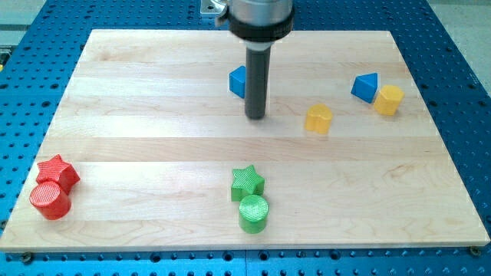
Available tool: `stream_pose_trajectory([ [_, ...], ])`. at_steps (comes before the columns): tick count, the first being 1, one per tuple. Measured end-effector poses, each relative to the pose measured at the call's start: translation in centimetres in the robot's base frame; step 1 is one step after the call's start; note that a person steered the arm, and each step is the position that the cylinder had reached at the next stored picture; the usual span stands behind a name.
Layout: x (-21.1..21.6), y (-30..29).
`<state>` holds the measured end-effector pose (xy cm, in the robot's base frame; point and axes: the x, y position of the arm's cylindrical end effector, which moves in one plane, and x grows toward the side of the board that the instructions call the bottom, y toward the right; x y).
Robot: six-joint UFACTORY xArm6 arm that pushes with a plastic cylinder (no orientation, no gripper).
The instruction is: Move the blue blocks at the top center of the board
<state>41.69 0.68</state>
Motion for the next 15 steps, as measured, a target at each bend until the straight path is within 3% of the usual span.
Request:
stream_pose_trajectory([
  [2, -15.1, -2.8],
  [5, -12.6, 4.8],
  [7, -14.2, 20.2],
  [8, -15.1, 25.4],
  [9, -12.0, 25.9],
  [11, -5.1, 25.9],
  [12, -4.3, 22.7],
  [13, -8.2, 15.3],
  [14, -10.5, 4.4],
  [15, -8.8, 6.9],
])
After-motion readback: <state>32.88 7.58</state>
